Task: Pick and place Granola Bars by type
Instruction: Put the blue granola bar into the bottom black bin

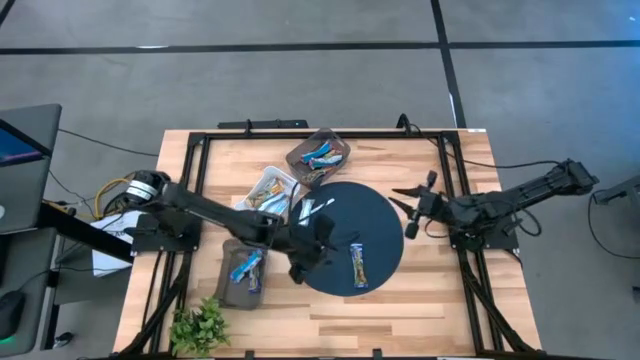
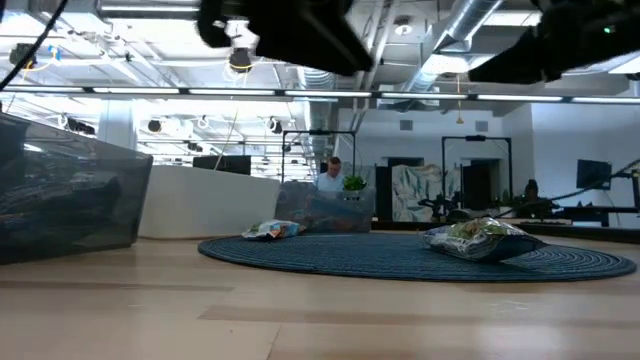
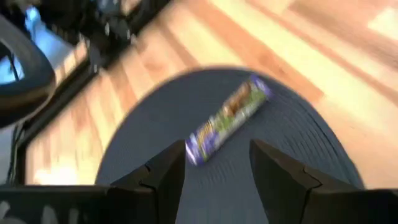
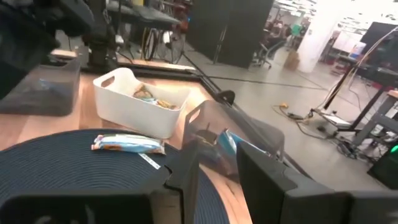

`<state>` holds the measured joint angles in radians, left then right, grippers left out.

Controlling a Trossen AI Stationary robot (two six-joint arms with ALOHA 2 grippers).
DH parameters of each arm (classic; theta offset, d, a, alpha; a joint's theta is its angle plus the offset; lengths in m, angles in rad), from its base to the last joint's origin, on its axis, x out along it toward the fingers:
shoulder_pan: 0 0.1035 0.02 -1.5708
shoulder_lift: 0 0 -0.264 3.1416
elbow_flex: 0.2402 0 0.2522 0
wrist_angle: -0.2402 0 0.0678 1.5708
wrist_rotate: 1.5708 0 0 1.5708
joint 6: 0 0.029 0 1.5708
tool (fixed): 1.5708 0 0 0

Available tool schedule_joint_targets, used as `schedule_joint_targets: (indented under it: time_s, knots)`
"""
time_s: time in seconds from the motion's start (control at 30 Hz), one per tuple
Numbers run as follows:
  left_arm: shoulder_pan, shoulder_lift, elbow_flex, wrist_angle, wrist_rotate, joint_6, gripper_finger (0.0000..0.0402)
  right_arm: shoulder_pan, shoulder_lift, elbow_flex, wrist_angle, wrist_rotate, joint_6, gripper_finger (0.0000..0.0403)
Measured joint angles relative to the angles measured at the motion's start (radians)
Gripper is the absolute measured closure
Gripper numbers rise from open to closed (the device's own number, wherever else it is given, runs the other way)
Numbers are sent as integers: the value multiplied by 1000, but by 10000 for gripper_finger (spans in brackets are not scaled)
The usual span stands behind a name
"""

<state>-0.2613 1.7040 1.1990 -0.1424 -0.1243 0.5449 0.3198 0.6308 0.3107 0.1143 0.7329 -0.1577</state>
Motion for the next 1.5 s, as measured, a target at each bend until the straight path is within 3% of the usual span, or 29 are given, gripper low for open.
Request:
schedule_joint_targets:
  time_s: [0.23, 0.43, 0.6, 0.93, 1.3, 1.5]
  knots:
    - [97, 129, 11, 170, 177, 135, 229, 1, -143, -77, -15, -1, 0, 301]
    - [117, 258, 115, 155, 228, 204, 229, 1, -188, -87, -16, -48, 1, 301]
    - [124, 373, 243, 44, 300, 236, 229, 2, -187, -87, -16, -77, 1, 301]
    - [124, 557, 504, -190, 302, 283, 229, 1, -186, -87, -40, -80, 1, 301]
    - [141, 594, 530, -230, 302, 289, 232, 1, -186, -87, -50, -81, 1, 301]
    - [145, 593, 530, -233, 295, 282, 269, 1, -186, -87, -49, -81, 1, 301]
